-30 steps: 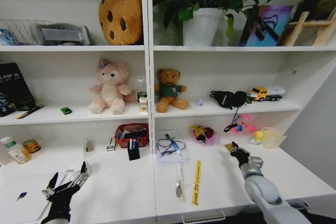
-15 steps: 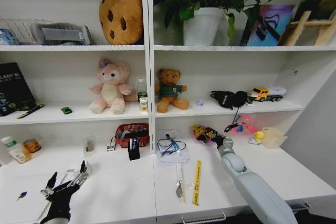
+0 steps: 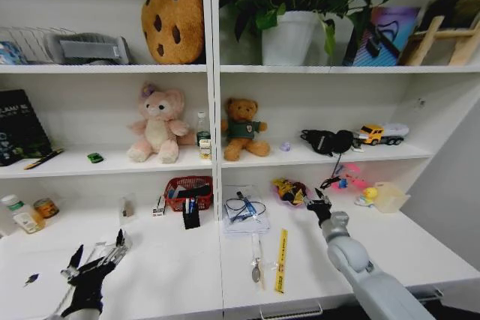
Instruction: Organize the objects on the table.
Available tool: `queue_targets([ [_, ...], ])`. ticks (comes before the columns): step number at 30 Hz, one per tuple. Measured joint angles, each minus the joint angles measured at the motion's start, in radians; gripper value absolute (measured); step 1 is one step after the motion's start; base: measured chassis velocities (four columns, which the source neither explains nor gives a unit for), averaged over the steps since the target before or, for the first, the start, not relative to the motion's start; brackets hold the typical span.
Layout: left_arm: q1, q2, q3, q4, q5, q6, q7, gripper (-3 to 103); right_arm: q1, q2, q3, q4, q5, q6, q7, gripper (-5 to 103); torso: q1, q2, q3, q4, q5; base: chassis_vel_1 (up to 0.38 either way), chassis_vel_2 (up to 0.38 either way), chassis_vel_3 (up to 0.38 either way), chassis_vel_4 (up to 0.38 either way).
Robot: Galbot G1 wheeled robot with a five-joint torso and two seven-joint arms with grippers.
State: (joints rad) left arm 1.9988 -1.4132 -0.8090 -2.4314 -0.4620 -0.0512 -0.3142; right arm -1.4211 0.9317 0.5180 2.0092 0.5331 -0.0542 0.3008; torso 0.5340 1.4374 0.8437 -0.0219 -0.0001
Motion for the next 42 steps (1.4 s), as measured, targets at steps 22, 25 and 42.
queue_targets([
  [22, -0.014, 0.074, -0.031, 0.021, -0.049, -0.014, 0.021, 100, -0.438, 0.085, 0.397, 0.31, 0.029, 0.15, -0.055, 100, 0.0, 0.0, 0.0, 0.0006, 0.0001, 0.0, 0.0, 0.0, 0.0],
  [25, -0.019, 0.076, -0.034, 0.023, -0.058, -0.014, 0.022, 100, -0.449, 0.114, 0.396, 0.322, 0.03, 0.15, -0.055, 100, 0.0, 0.0, 0.0, 0.0002, 0.0001, 0.0, 0.0, 0.0, 0.0],
  [42, -0.021, 0.077, -0.038, 0.028, -0.06, -0.011, 0.022, 100, -0.453, 0.134, 0.388, 0.327, 0.031, 0.141, -0.053, 100, 0.0, 0.0, 0.0, 0.0003, 0.0001, 0.0, 0.0, 0.0, 0.0],
])
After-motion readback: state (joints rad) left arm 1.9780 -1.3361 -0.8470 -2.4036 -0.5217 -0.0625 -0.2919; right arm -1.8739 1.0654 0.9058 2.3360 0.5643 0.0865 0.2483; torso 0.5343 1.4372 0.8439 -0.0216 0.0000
